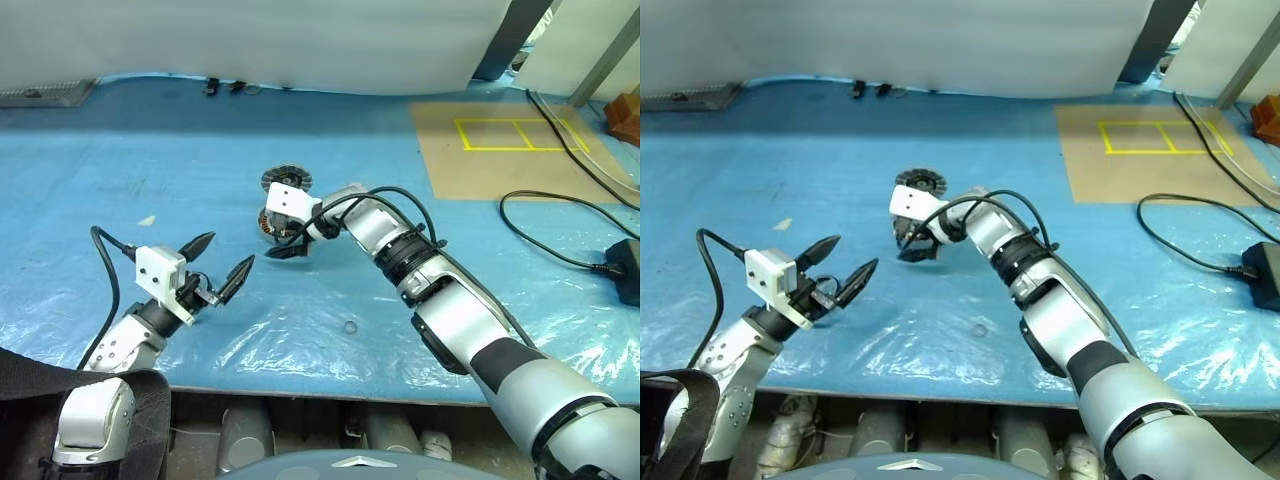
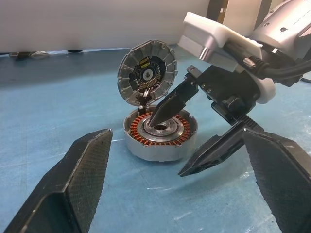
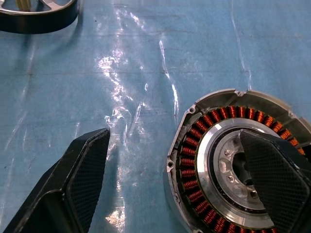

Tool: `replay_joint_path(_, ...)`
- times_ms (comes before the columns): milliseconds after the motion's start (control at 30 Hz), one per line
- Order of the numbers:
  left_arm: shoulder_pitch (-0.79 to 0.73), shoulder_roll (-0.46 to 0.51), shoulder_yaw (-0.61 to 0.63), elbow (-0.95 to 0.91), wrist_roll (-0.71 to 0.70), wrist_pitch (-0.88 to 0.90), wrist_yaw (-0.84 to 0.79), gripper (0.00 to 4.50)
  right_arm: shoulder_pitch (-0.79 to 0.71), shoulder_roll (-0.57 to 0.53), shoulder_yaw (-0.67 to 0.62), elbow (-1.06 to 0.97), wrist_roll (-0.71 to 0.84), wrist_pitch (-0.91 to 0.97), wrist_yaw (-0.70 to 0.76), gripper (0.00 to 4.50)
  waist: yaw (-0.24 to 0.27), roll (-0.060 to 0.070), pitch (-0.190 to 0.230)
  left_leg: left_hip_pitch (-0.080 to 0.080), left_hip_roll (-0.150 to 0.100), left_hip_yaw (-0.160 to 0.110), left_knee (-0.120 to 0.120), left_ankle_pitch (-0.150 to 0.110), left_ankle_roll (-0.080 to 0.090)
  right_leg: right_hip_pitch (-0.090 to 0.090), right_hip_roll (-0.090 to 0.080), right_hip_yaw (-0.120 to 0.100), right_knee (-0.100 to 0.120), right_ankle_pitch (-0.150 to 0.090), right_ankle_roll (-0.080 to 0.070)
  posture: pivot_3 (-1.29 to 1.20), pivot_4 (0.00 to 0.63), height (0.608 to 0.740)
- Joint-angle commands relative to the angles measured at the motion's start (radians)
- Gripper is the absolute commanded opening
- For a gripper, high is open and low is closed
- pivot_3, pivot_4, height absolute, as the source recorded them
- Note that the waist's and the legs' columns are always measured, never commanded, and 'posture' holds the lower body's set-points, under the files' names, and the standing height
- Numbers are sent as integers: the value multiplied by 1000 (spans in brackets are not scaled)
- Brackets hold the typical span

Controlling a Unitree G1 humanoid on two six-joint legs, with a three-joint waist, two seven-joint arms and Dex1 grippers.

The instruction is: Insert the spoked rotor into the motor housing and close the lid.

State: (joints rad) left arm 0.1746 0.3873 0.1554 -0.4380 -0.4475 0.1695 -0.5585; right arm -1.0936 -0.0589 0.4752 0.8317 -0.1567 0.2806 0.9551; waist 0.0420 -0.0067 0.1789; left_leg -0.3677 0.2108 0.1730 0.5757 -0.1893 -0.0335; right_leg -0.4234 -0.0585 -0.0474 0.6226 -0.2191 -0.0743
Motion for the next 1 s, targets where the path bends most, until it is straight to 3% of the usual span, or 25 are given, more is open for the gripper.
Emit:
replay_joint_path(33, -2, 1, 14, -16, -2, -26, -4, 4500, -42, 10, -20, 17, -13, -27, -15, 4471, 0, 0, 0, 0, 0, 0, 0, 0, 0, 0, 0, 0, 0, 0, 0, 0, 150, 740)
replay_joint_path(300, -13, 2, 10, -6, -3, -30, -9, 4500, -62, 7, -20, 70, -39, -22, -23, 4471, 0, 0, 0, 0, 0, 0, 0, -1, 1, 0, 0, 0, 1, 0, 0, 0, 150, 740)
replay_joint_path(1000, -35, 0, 4, 71, 6, -84, -52, 4500, -21, -32, -39, -92, -34, 70, 77, 4471, 1, 0, 0, 0, 0, 0, 0, -1, 1, 0, 0, 0, 1, 0, 0, 0, 150, 740)
